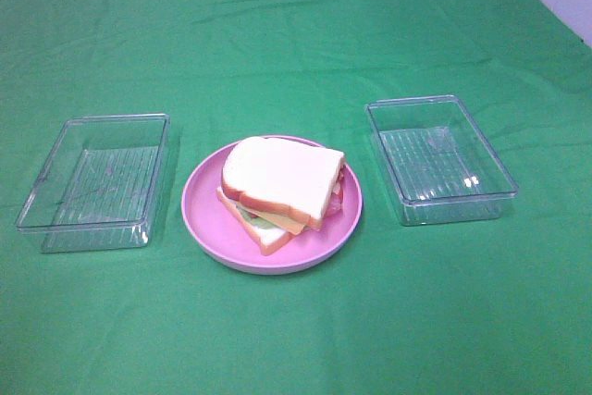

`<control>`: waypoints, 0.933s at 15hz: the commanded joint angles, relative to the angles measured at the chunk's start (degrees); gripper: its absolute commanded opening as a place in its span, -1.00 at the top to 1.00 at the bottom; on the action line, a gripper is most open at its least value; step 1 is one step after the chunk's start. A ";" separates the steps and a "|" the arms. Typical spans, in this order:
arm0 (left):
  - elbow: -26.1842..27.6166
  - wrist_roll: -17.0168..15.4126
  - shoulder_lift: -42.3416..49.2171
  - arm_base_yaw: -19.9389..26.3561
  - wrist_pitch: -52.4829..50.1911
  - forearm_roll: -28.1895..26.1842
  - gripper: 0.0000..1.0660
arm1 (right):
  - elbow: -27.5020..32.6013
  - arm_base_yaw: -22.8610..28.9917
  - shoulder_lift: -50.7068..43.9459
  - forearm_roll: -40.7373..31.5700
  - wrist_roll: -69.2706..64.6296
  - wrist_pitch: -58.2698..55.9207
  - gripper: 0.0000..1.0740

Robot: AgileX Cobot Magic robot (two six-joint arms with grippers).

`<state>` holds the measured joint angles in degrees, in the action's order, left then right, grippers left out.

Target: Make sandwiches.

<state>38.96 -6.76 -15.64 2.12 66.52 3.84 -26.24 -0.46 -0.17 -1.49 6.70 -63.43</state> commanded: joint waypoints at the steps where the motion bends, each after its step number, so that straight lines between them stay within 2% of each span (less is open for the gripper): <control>1: -3.50 3.21 6.25 0.11 -2.92 0.17 -0.89 | 0.17 -0.23 -1.78 -0.11 0.23 0.40 -0.78; 3: -8.48 4.13 11.63 0.11 -4.35 0.00 -0.89 | 0.17 -0.23 -1.78 -0.11 0.23 0.40 -0.78; 4: -9.17 4.76 13.87 0.11 -4.98 -0.29 -0.89 | 0.17 -0.23 -1.78 -0.11 0.23 0.40 -0.78; 8: -9.40 4.81 17.07 0.11 -4.87 -0.69 -0.89 | 0.17 -0.23 -1.55 -0.11 0.23 0.40 -0.78; 14: -9.40 4.87 17.13 0.11 -4.87 -0.92 -0.89 | 0.17 -0.23 -1.55 -0.11 0.23 0.40 -0.78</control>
<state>29.74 -2.06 0.40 2.12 62.11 3.32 -26.24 -0.46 -0.17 -1.49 6.70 -63.43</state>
